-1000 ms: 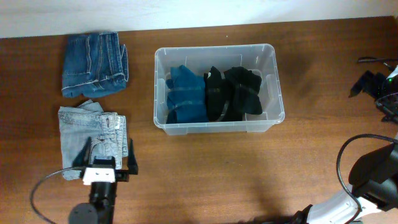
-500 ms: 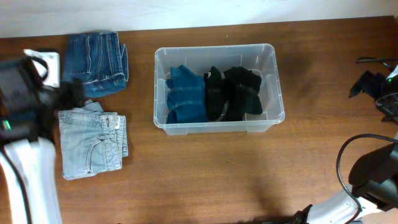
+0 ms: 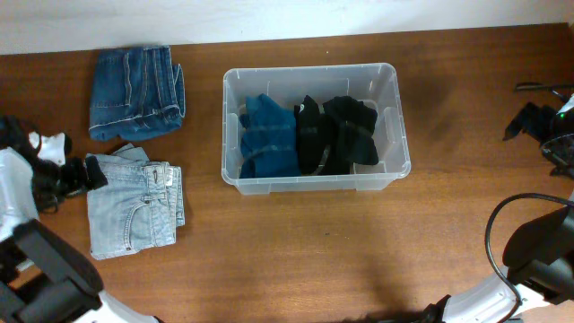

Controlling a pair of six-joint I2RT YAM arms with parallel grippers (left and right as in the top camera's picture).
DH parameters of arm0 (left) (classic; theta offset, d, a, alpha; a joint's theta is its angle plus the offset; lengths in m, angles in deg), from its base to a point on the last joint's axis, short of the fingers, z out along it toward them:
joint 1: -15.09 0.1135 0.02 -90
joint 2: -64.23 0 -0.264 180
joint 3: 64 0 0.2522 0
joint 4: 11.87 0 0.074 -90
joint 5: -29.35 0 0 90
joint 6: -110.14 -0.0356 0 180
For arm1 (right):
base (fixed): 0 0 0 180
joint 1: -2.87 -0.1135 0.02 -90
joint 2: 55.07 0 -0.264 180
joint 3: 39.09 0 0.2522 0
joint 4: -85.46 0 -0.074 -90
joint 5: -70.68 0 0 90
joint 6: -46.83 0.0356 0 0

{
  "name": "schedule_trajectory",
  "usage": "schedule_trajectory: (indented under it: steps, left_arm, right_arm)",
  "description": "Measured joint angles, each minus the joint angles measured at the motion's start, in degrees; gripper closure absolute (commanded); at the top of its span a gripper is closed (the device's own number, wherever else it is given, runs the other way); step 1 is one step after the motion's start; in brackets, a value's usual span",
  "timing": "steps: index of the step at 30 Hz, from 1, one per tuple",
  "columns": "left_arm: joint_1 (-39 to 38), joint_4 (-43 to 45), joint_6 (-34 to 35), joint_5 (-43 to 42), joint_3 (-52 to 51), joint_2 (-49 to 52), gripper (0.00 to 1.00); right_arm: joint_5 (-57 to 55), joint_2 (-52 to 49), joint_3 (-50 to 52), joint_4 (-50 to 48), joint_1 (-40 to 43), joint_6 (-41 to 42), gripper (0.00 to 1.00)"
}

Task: Pack container
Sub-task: 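Grasp the light-wash jeans with the left gripper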

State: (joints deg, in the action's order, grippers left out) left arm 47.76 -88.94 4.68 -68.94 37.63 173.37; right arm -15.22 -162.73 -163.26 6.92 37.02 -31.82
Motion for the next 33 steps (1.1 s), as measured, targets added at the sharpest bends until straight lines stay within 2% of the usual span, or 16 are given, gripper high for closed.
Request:
schedule_trajectory:
  steps: [5,14,18,33]
  left_arm:
    - [2.82,-2.03,-1.55,-6.99,0.00,5.57,0.01]
    - [5.75,-3.19,-3.54,-9.14,-0.09,8.46,0.01]
    - [5.95,-0.92,-4.74,-9.99,-2.23,8.46,0.01]
    - [6.75,10.21,-5.16,-23.93,-11.96,7.02,0.01]
  right_arm:
    - [0.00,0.00,0.00,0.02,0.00,-0.02,0.02]
    - [0.00,0.00,0.00,0.02,0.00,0.00,0.02]
    - [0.00,0.00,0.00,0.02,0.00,-0.02,0.02]
    - [0.00,0.00,0.00,0.00,0.00,-0.02,0.02]
